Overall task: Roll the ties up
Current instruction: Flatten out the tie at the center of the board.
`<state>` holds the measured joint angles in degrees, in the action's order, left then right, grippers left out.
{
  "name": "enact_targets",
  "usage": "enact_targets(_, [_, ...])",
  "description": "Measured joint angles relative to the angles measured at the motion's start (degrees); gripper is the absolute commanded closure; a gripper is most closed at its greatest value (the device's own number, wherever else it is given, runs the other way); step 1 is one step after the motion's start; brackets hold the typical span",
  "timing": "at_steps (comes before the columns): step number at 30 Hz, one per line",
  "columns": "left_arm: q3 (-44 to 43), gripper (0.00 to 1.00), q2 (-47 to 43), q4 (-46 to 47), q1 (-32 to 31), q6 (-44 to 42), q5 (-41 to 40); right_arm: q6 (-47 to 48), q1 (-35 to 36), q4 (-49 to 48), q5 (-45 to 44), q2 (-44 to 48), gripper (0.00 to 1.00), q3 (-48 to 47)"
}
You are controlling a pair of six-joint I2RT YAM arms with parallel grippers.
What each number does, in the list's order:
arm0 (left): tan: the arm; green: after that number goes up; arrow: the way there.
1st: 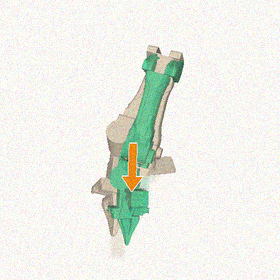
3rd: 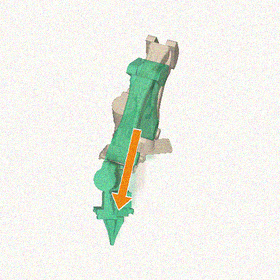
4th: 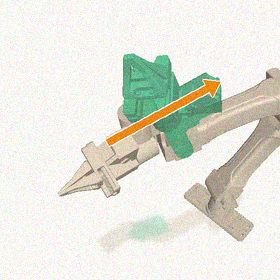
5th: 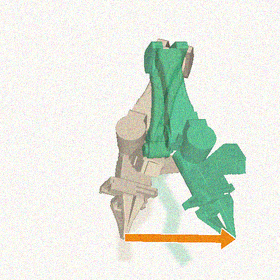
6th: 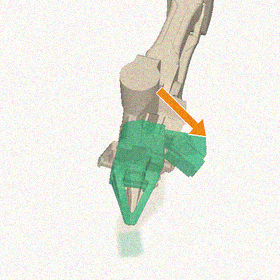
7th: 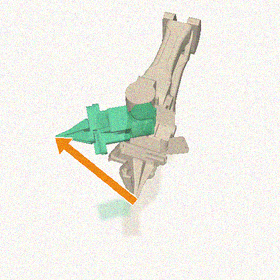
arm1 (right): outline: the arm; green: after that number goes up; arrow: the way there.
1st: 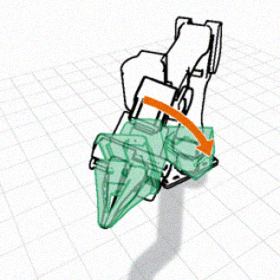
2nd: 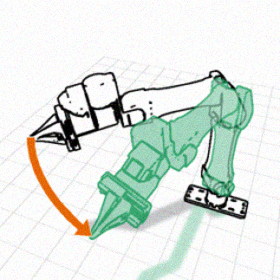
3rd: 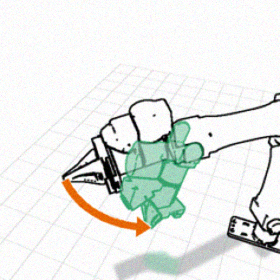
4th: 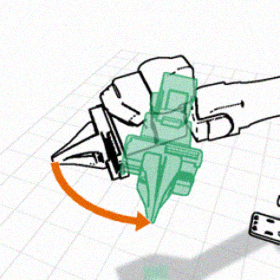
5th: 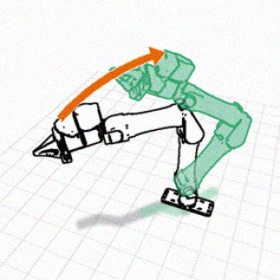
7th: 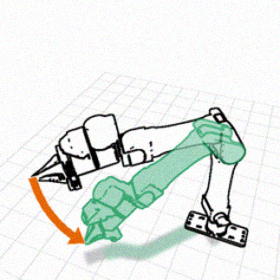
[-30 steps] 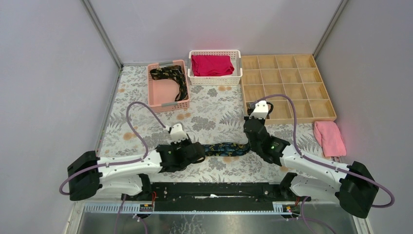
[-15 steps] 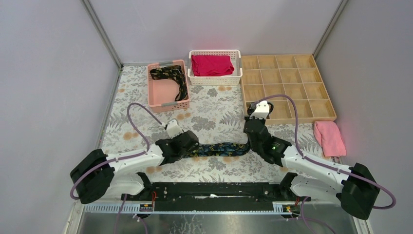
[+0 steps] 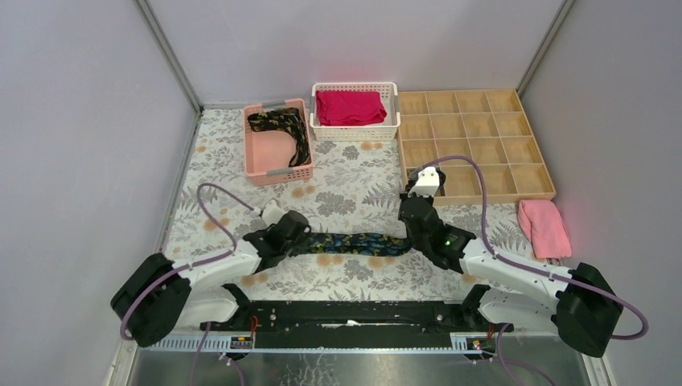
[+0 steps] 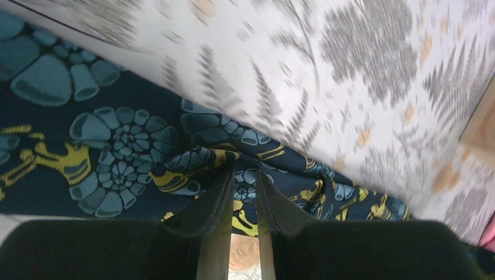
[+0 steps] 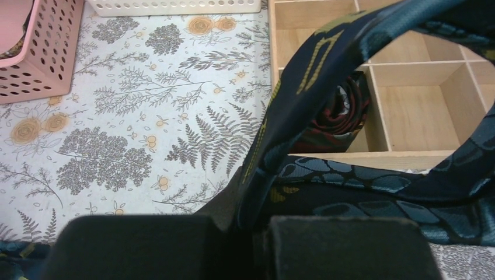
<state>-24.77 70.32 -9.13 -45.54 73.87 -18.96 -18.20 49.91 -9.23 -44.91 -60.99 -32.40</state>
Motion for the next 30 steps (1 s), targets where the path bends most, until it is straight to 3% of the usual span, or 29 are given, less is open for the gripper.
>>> enact_targets(10, [4.3,0.70,-15.5,-11.4,16.1,-1.7,1.2,-1.0,0.0,-7.0,2.4,-9.8,1.00,-0.6])
enact_targets(17, [4.4,0.65,-24.7,-18.8,27.7,-5.6,1.4,-0.2,0.0,-11.2,4.1,-24.0,1.00,-9.1])
enact_targets(21, [4.4,0.76,-29.1,-21.4,35.3,-9.3,2.4,0.7,0.0,-14.1,4.0,-28.7,1.00,-11.7])
enact_targets(30, [6.6,0.84,-33.0,-22.3,37.1,-11.8,12.8,2.2,0.0,-14.9,2.0,-26.0,1.00,-9.6])
